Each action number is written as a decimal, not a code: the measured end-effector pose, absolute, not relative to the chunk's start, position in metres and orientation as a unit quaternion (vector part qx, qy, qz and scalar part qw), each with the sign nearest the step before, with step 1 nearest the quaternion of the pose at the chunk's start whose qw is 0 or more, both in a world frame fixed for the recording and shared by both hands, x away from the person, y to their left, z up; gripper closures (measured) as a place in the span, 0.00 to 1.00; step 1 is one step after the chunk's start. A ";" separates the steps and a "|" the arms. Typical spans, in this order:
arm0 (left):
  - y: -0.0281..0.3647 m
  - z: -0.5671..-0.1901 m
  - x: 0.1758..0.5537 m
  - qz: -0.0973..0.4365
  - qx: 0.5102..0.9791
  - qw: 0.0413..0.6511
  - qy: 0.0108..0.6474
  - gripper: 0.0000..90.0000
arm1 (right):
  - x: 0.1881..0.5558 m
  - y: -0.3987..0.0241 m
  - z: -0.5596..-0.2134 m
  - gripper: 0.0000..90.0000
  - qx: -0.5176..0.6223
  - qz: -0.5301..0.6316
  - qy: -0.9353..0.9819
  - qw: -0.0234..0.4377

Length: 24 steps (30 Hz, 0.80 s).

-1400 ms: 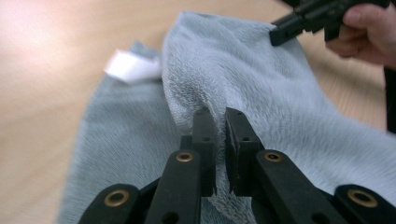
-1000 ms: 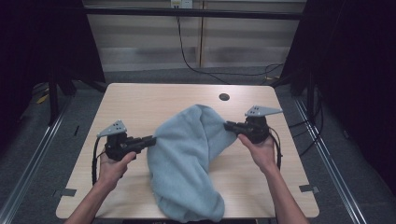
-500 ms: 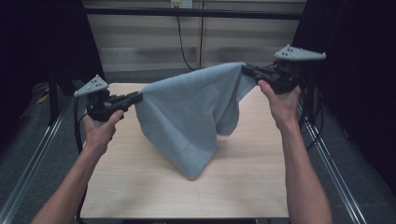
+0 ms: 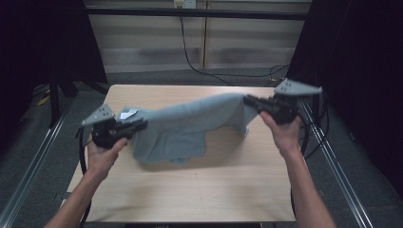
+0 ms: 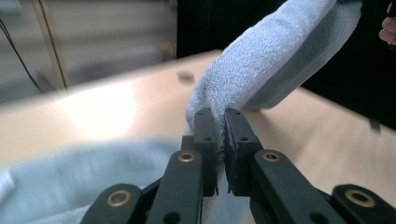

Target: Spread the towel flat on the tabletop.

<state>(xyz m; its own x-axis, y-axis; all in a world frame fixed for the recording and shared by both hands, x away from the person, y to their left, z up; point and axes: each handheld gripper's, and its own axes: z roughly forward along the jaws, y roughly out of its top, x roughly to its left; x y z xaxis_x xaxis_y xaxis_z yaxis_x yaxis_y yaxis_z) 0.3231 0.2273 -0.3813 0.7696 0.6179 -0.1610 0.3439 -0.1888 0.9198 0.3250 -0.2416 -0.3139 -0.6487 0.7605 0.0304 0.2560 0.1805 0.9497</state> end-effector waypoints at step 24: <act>0.248 -0.470 0.245 0.000 0.802 0.509 0.312 0.71 | 0.205 -0.254 -0.465 0.78 0.376 0.480 0.789 0.077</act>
<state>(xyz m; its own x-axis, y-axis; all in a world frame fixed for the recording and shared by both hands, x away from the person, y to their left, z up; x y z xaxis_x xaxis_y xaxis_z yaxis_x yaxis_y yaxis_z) 0.2446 0.2482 -0.4698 0.8047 0.5007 -0.3189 0.5016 -0.2861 0.8164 0.2047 -0.2542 -0.4648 -0.7061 0.6663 0.2398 0.5193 0.2569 0.8151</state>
